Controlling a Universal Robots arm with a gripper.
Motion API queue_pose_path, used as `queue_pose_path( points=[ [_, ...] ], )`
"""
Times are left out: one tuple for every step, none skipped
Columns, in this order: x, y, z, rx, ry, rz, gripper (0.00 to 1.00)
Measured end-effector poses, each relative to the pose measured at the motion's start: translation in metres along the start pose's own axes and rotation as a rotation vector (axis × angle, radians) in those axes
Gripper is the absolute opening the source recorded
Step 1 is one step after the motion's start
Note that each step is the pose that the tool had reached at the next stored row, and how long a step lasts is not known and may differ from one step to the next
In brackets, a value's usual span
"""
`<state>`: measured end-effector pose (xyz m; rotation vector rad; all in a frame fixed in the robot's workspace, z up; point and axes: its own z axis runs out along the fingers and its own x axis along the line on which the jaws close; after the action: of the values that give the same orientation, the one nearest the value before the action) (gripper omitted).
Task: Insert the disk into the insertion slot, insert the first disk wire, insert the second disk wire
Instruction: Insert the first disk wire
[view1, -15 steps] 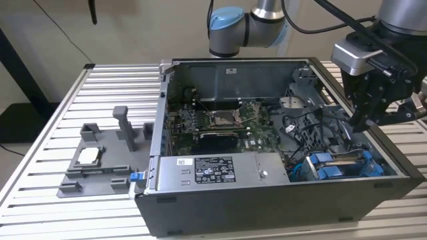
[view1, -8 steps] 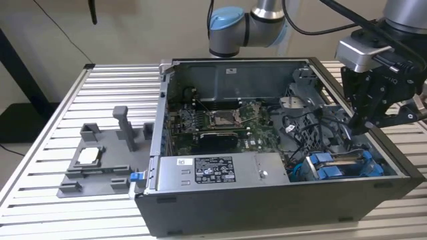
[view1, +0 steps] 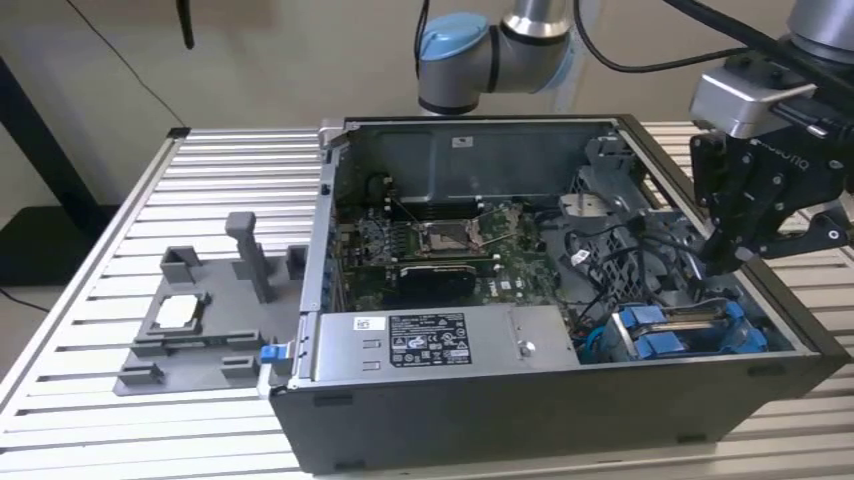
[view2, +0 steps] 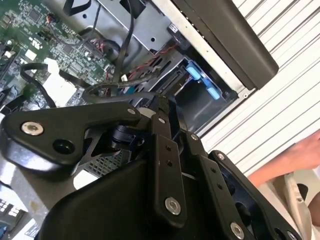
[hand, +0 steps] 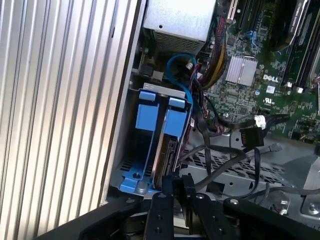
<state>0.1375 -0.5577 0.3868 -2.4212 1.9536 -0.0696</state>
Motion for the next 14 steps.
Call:
queue_pose_path(
  points=[
    [0.0004, -0.0015, 0.0002, -0.0081, 0.0003, 0.0, 0.19],
    [0.0007, -0.003, 0.0004, -0.0169, 0.0006, 0.0, 0.19],
    [0.001, -0.0043, 0.0006, -0.0263, 0.001, 0.0, 0.19],
    [0.0013, -0.0054, 0.0007, -0.035, 0.0014, -0.001, 0.19],
    [0.0015, -0.0064, 0.0009, -0.0424, 0.0015, -0.001, 0.19],
    [0.0017, -0.0074, 0.0013, -0.0487, 0.0012, 0.0, 0.19],
    [0.0019, -0.0081, 0.0021, -0.0519, 0.0009, 0.0, 0.19],
    [0.002, -0.0088, 0.003, -0.0532, 0.0009, 0.002, 0.19],
    [0.0022, -0.0093, 0.004, -0.0539, 0.0007, 0.004, 0.19],
    [0.0023, -0.0097, 0.0049, -0.0542, 0.0008, 0.006, 0.19],
    [0.0024, -0.0098, 0.0061, -0.0544, 0.0008, 0.01, 0.19],
    [0.0024, -0.0097, 0.0075, -0.0545, 0.0009, 0.016, 0.19],
    [0.0024, -0.0097, 0.0089, -0.0546, 0.0009, 0.025, 0.19],
    [0.0024, -0.0096, 0.0102, -0.0546, 0.0004, 0.034, 0.19]
  ],
)
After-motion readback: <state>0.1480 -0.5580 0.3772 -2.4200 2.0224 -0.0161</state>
